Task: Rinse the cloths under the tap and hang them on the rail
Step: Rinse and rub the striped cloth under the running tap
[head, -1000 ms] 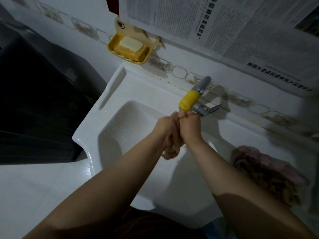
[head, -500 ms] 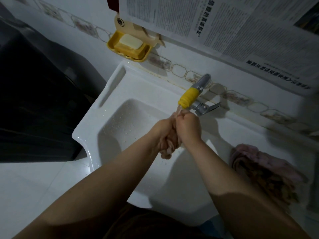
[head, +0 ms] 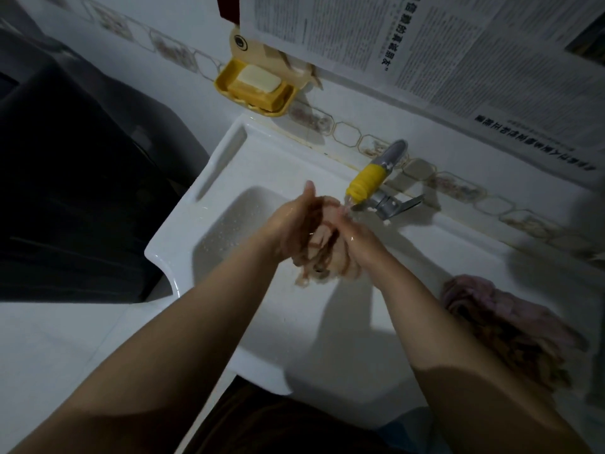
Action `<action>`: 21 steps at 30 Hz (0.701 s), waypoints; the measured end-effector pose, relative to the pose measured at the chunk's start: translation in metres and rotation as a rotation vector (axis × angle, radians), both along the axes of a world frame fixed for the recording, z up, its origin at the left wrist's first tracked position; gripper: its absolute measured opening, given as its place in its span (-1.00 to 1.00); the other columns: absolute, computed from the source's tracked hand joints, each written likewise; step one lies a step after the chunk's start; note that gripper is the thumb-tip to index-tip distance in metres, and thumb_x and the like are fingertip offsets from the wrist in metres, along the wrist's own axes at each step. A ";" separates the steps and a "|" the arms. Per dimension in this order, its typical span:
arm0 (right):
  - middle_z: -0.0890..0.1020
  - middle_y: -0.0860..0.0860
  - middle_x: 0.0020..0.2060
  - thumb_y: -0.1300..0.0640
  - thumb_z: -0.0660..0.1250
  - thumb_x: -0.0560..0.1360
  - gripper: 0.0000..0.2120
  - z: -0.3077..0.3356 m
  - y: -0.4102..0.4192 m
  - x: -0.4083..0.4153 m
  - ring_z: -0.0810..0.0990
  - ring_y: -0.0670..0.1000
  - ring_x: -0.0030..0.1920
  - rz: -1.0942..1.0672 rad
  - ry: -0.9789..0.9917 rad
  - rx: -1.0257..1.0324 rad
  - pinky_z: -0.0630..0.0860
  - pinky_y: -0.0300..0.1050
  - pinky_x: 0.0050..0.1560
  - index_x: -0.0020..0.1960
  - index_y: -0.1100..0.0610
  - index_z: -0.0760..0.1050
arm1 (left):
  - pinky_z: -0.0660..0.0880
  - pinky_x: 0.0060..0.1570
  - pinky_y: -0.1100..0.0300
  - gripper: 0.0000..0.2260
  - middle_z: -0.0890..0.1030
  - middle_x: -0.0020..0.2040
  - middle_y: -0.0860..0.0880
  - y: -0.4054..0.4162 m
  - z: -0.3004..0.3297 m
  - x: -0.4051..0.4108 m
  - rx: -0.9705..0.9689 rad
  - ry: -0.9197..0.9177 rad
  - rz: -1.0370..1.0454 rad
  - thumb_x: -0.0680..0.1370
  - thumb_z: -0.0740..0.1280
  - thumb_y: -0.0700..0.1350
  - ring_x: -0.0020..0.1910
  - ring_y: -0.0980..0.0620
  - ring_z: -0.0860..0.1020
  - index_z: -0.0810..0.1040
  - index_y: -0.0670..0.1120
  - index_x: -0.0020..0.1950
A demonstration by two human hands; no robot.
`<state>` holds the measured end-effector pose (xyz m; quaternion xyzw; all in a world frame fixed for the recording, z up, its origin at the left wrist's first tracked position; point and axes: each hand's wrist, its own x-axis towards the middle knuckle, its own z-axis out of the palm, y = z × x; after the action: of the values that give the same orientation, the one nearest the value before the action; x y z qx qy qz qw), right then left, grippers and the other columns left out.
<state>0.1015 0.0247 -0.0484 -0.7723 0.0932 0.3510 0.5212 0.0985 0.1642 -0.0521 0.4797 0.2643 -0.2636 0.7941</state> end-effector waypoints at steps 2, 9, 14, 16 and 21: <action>0.70 0.08 -0.19 -0.21 0.27 0.49 -0.59 0.000 -0.009 -0.003 0.67 0.12 -0.08 0.087 -0.005 0.002 0.56 -0.03 -0.04 -0.10 0.13 0.62 | 0.52 -0.09 0.12 -0.72 0.60 -0.12 -0.11 0.009 0.000 0.000 0.062 -0.074 -0.121 0.66 0.12 -0.03 -0.12 -0.02 0.57 0.58 -0.12 0.04; 0.69 0.07 -0.11 0.00 0.35 0.49 -0.87 -0.011 -0.014 0.014 0.66 0.07 -0.03 -0.200 -0.197 0.112 0.59 0.00 0.01 -0.08 0.05 0.58 | 0.39 -0.50 0.33 -0.71 0.48 -0.39 -0.06 0.009 -0.006 -0.002 0.668 -0.266 -0.249 0.59 0.30 0.04 -0.47 0.07 0.44 0.51 -0.15 -0.21; 0.66 0.11 -0.25 0.01 0.31 0.52 -0.75 -0.001 0.001 0.012 0.65 0.05 -0.23 -0.329 -0.283 0.099 0.55 -0.11 -0.22 -0.09 0.21 0.56 | 0.54 -0.24 0.17 -0.48 0.57 -0.33 -0.14 -0.013 -0.014 0.008 0.717 -0.144 -0.076 0.57 0.22 0.23 -0.35 -0.04 0.54 0.56 -0.23 -0.24; 0.62 0.07 -0.40 -0.14 0.29 0.52 -0.59 0.001 0.017 -0.001 0.62 0.00 -0.33 -0.227 -0.349 0.012 0.51 -0.18 -0.28 -0.28 0.17 0.52 | 0.56 0.06 0.01 -0.46 0.66 -0.06 -0.25 -0.023 -0.015 0.014 0.583 -0.044 0.000 0.61 0.15 0.19 -0.07 -0.15 0.63 0.61 -0.28 -0.04; 0.60 0.08 -0.34 -0.04 0.23 0.57 -0.65 0.000 0.022 0.012 0.61 0.17 -0.19 -0.303 -0.440 -0.220 0.55 -0.01 -0.14 -0.33 0.11 0.43 | 0.52 -0.27 0.12 -0.60 0.61 -0.16 -0.29 -0.053 -0.009 0.012 0.308 0.097 0.148 0.61 0.22 0.08 -0.25 -0.17 0.61 0.60 -0.25 0.02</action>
<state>0.1137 0.0465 -0.0488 -0.8591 0.1296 0.0812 0.4884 0.1103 0.1116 -0.0606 0.5613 0.3743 -0.1837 0.7149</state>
